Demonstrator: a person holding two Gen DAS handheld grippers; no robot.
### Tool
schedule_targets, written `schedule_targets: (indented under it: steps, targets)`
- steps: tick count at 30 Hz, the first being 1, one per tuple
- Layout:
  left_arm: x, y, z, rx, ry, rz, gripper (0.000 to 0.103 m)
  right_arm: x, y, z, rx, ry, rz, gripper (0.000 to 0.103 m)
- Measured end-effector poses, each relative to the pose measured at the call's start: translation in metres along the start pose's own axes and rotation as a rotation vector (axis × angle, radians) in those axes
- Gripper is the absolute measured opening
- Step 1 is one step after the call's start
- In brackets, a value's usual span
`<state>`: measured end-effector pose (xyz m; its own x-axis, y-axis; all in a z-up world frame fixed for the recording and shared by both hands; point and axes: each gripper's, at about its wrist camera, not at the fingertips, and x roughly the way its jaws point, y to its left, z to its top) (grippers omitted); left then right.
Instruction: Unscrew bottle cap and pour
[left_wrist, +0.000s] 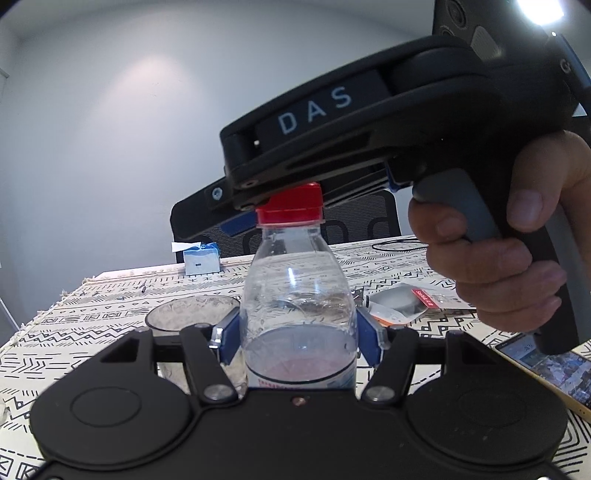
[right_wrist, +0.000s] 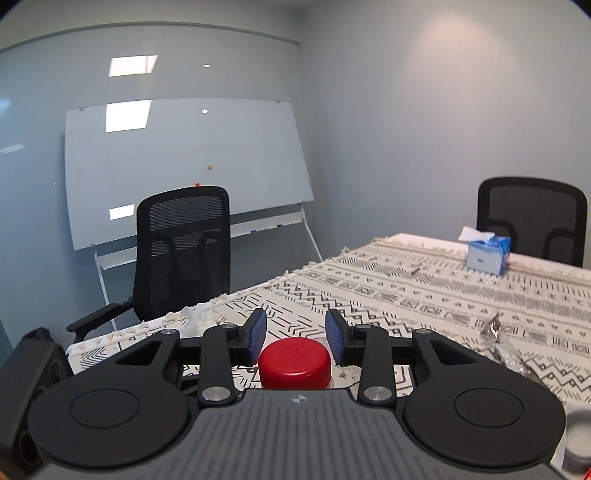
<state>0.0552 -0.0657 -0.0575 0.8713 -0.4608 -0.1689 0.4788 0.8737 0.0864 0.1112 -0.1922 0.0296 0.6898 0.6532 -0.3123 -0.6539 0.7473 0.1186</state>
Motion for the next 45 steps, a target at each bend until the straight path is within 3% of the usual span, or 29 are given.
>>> schedule_targets:
  steps: [11,14,19,32,35,38,45]
  targets:
    - [0.000,0.001,0.002,0.009,0.002,0.019,0.065,-0.003,0.005,-0.002,0.005,-0.019,-0.026,0.037]
    - [-0.016,-0.008,0.003,0.008,0.002,0.037,0.066,-0.001,0.004,-0.006,0.025,-0.028,-0.037,0.037]
    - [-0.027,-0.016,0.003,0.004,0.004,0.037,0.066,-0.007,0.005,-0.015,0.053,-0.088,-0.064,0.037]
    - [-0.016,-0.012,0.005,0.021,0.004,0.048,0.065,0.001,0.029,-0.021,-0.029,-0.134,-0.213,0.043]
    - [-0.019,-0.013,0.006,0.016,0.005,0.053,0.065,0.006,0.033,-0.019,-0.034,-0.123,-0.236,0.041]
    - [-0.021,-0.015,0.006,0.012,0.007,0.057,0.065,0.010,0.031,-0.019,-0.010,-0.113,-0.247,0.030]
    - [-0.018,-0.015,0.006,0.000,0.007,0.053,0.065,0.008,0.025,-0.024,-0.010,-0.130,-0.198,0.029]
